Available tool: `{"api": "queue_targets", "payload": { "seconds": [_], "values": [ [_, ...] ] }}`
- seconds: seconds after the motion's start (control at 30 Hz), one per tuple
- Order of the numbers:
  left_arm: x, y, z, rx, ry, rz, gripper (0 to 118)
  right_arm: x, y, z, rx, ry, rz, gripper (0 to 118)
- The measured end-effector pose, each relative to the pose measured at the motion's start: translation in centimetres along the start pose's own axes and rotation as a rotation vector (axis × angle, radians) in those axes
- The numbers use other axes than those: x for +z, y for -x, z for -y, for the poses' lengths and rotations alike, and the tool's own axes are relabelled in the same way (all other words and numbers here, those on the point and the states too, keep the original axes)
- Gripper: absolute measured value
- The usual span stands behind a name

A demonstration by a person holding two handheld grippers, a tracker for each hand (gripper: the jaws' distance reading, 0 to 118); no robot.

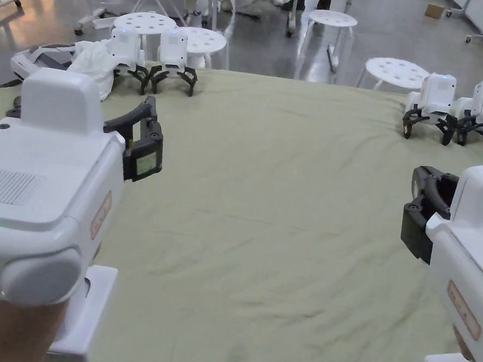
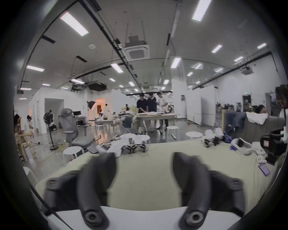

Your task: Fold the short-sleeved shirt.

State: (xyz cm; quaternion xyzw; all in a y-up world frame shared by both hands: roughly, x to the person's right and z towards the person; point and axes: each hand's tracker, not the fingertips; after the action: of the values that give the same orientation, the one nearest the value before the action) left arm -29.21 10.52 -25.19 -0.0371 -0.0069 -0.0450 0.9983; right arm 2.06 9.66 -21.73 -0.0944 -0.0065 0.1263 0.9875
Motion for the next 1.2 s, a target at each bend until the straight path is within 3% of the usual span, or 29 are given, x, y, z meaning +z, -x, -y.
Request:
{"api": "queue_targets", "payload": {
  "seconds": [0.03,0.07,0.17,0.3,0.43,1.2],
  "values": [
    [0.3,-1.0,0.1,-0.003,0.000,0.011,29,0.3,0.0,0.2,0.001,-0.005,0.004,3],
    [0.6,-1.7,0.3,-0.003,0.002,0.026,13,0.6,0.0,0.5,0.001,-0.006,0.005,3],
    [1.3,-4.1,1.0,-0.036,0.043,0.029,0,1.5,-0.1,1.5,-0.040,-0.012,0.009,3],
    [2.5,-5.8,2.3,-0.065,0.032,0.079,0,2.2,0.8,2.6,0.023,-0.008,0.028,3],
    [3.3,-6.8,3.2,-0.088,0.032,0.090,0,2.4,0.9,2.9,-0.015,0.001,0.009,3],
    [4.6,-7.1,1.6,-0.069,-0.046,0.026,0,3.0,0.7,2.1,-0.066,-0.018,0.024,3]
  ]
}}
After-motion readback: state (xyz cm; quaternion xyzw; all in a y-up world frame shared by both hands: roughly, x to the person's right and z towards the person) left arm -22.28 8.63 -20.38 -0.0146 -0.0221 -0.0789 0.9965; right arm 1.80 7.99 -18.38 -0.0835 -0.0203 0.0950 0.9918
